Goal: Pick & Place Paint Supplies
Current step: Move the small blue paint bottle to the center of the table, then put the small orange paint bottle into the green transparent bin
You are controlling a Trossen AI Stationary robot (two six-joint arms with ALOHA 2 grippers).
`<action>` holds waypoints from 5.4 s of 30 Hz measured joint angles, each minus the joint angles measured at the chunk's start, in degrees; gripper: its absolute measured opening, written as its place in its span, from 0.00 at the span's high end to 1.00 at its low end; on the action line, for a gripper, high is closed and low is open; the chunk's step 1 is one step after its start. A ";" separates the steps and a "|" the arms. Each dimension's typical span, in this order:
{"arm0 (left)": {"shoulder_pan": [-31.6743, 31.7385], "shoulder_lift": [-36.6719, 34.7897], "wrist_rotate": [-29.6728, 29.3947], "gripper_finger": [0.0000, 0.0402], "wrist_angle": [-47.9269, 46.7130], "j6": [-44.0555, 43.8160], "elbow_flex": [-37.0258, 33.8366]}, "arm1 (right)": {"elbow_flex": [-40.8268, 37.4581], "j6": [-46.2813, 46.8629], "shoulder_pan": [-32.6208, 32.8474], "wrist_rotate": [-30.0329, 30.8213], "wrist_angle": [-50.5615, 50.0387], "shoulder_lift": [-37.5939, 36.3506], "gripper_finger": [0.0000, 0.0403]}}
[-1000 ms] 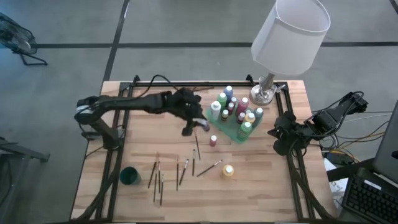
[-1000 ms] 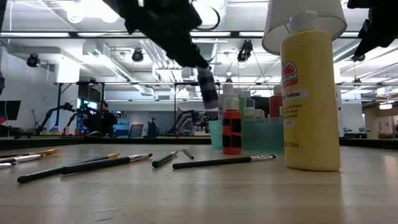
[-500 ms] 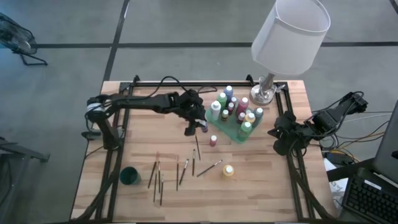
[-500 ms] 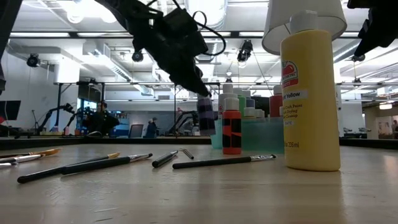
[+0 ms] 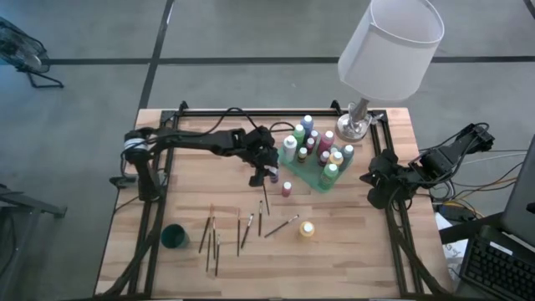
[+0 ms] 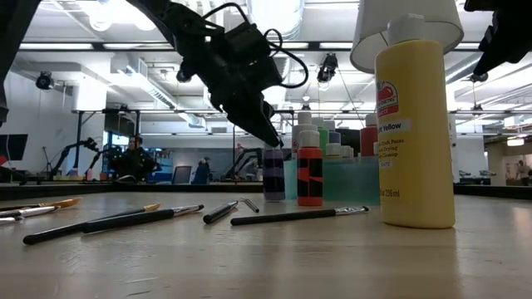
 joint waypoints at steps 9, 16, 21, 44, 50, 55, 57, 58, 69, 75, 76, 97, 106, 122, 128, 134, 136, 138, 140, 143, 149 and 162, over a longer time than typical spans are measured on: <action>-0.04 0.34 0.06 0.66 0.43 1.96 0.03 | 0.00 -0.01 -0.01 -0.01 0.00 0.01 0.98; -0.02 -0.05 0.15 0.56 0.80 2.36 0.03 | 0.00 0.00 0.00 0.00 0.00 0.01 0.98; -0.02 -0.49 0.12 0.45 0.45 2.21 0.02 | 0.00 -0.02 0.01 0.00 0.01 0.01 0.98; 6.93 -38.29 -2.46 0.39 -7.61 -12.43 5.76 | 0.00 -1.10 -0.01 0.05 -0.09 0.00 0.98; 7.54 -47.53 -8.70 0.39 -11.99 -16.88 5.69 | 0.00 -21.89 0.00 0.12 -0.60 0.02 0.98; 7.55 -53.48 -14.38 0.39 -19.51 -19.53 5.63 | 0.00 -28.16 0.01 0.13 -0.20 0.02 0.98; 7.56 -55.33 -14.97 0.39 -20.76 -20.80 5.57 | 0.00 -28.86 0.01 0.13 -0.12 0.02 0.98; 7.56 -56.12 -15.00 0.39 -20.87 -21.40 5.50 | 0.00 -29.59 0.00 0.13 -0.05 0.01 0.98; 7.54 -68.15 -19.02 0.39 -19.83 -24.74 -4.56 | 0.00 -12.64 -1.69 0.10 18.98 0.02 0.98; 7.54 -76.38 -19.38 0.39 -17.23 -25.53 -12.08 | 0.00 -8.72 -3.70 3.13 30.83 0.64 0.98; 7.55 -77.60 -19.57 0.39 -17.22 -25.73 -13.20 | 0.00 -8.68 -3.93 5.17 31.79 0.86 0.98; 7.55 -93.95 -19.33 0.39 -18.63 -24.59 -22.61 | 4.70 -48.94 -13.72 13.49 84.35 11.80 0.98; 7.56 -93.71 -19.16 0.39 -19.02 -24.86 -22.63 | 15.64 -54.58 -20.95 13.53 92.20 17.94 0.98; 7.54 -93.71 -19.32 0.39 -18.94 -24.96 -22.63 | 41.81 -68.19 -24.54 12.14 62.19 36.50 0.98; 7.54 -93.71 -19.30 0.39 -18.91 -24.98 -22.63 | 55.47 -46.32 -25.85 11.18 27.61 43.73 0.98; 7.54 -93.69 -19.28 0.39 -18.91 -24.98 -22.63 | 66.44 -35.25 -26.96 0.35 4.36 52.22 0.98; 7.56 -93.69 -19.28 0.39 -18.91 -24.97 -22.63 | 69.86 -34.57 -27.25 -4.17 -0.12 55.50 0.97; 7.54 -93.69 -19.28 0.39 -18.91 -24.98 -22.63 | 73.18 -33.96 -27.62 -7.78 -5.43 58.90 0.94; 7.56 -93.69 -19.28 0.39 -18.91 -24.98 -22.63 | 76.48 -33.84 -28.07 -10.48 -9.92 62.33 0.90; 7.54 -93.69 -19.28 0.39 -18.91 -24.98 -22.63 | 80.76 -33.38 -28.87 -14.97 -13.38 66.83 0.82; 7.55 -93.69 -19.27 0.39 -18.91 -24.98 -22.63 | 86.73 -30.38 -31.84 -29.34 -14.66 75.03 0.64; 7.54 -93.69 -19.22 0.39 -18.92 -24.96 -22.63 | 87.01 -31.13 -33.22 -33.07 -16.97 83.96 0.44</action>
